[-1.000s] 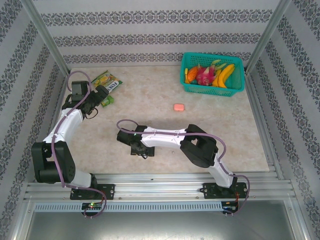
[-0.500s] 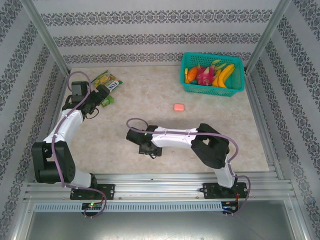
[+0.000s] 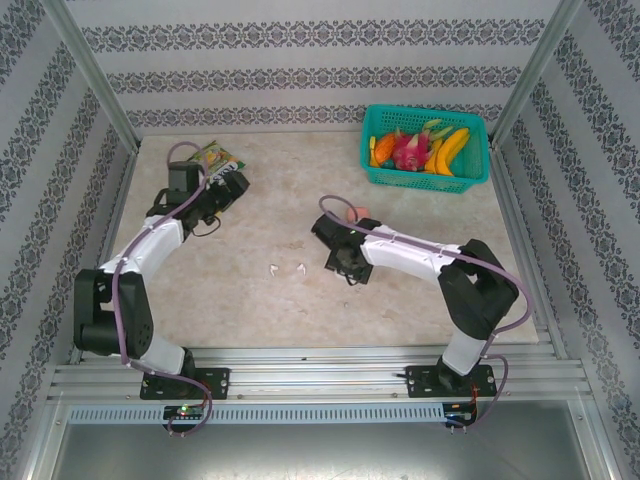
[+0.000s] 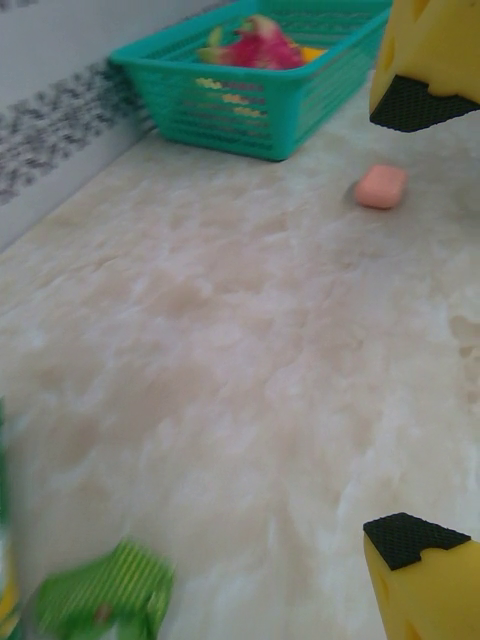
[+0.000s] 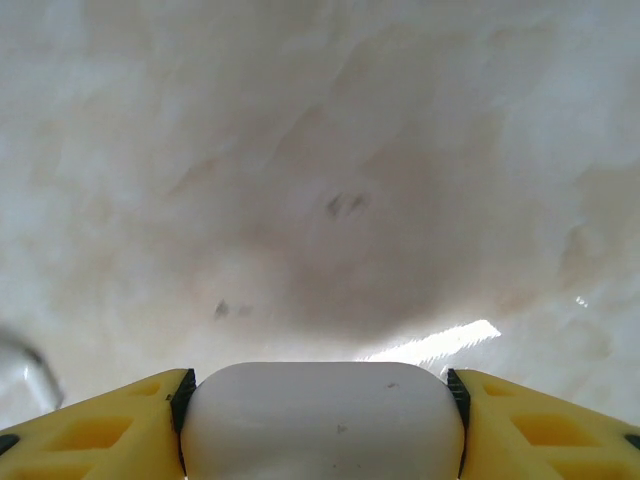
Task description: Insert wireless bluetooth earbuds into charging case
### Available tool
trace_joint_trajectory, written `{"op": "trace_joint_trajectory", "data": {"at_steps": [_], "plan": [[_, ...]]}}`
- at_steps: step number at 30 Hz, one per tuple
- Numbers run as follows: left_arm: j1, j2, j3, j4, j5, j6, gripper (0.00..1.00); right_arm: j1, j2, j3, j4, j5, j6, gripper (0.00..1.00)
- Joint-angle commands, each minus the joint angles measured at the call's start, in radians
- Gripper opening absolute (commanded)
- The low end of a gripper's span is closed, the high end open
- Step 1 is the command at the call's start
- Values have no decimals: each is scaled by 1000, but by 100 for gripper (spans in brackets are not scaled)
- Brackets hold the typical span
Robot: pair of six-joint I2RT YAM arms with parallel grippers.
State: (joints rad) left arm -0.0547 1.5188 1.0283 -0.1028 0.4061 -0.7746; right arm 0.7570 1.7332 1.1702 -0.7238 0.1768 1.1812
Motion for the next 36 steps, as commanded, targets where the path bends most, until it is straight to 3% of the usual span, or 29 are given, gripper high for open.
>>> {"op": "trace_joint_trajectory", "data": {"at_steps": [1, 7, 19, 36], "plan": [[-74, 38, -22, 135, 67, 17, 100, -65, -42, -22, 26, -5, -39, 60], [-191, 113, -79, 347, 137, -9, 100, -185, -58, -65, 95, -82, -32, 60], [-382, 204, -167, 666, 143, -68, 100, -336, -32, -76, 187, -216, 16, 61], [-545, 340, -114, 859, 115, -58, 99, -453, -34, -105, 304, -357, 74, 62]]}}
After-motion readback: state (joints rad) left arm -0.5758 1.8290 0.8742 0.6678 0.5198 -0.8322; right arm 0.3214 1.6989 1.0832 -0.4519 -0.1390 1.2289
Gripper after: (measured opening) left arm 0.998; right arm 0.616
